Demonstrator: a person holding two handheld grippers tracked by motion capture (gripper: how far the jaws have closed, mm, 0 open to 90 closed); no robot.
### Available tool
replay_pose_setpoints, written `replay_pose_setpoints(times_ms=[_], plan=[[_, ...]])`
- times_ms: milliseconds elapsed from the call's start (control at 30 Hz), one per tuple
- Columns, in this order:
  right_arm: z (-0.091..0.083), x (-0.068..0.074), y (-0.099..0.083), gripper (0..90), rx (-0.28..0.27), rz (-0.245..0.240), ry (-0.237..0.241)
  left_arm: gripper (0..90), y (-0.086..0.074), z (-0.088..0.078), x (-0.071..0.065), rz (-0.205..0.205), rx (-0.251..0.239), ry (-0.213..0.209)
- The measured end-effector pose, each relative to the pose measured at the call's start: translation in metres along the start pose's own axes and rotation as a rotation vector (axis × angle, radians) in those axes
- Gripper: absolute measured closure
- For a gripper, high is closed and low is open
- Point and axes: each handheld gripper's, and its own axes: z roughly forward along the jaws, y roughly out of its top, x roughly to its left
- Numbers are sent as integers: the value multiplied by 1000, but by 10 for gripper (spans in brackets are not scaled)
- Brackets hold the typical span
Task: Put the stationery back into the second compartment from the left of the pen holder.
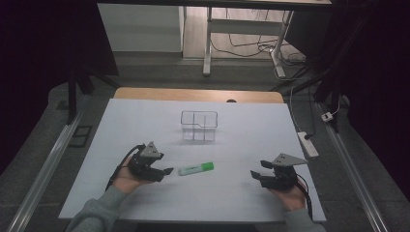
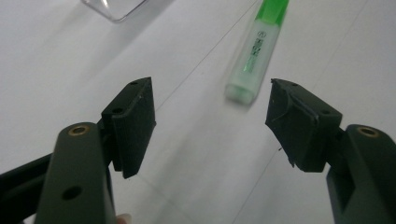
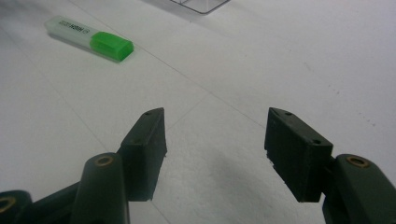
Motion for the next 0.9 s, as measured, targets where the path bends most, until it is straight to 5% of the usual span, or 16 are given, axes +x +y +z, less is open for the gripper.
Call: replay_pose_setpoints(times_ms=[500, 900], plan=[[-1, -3, -1, 375, 5, -15, -22, 319, 45, 38, -10, 30, 37, -94], [-2, -6, -2, 375, 3, -5, -23, 321, 70, 64, -14, 81, 96, -127]])
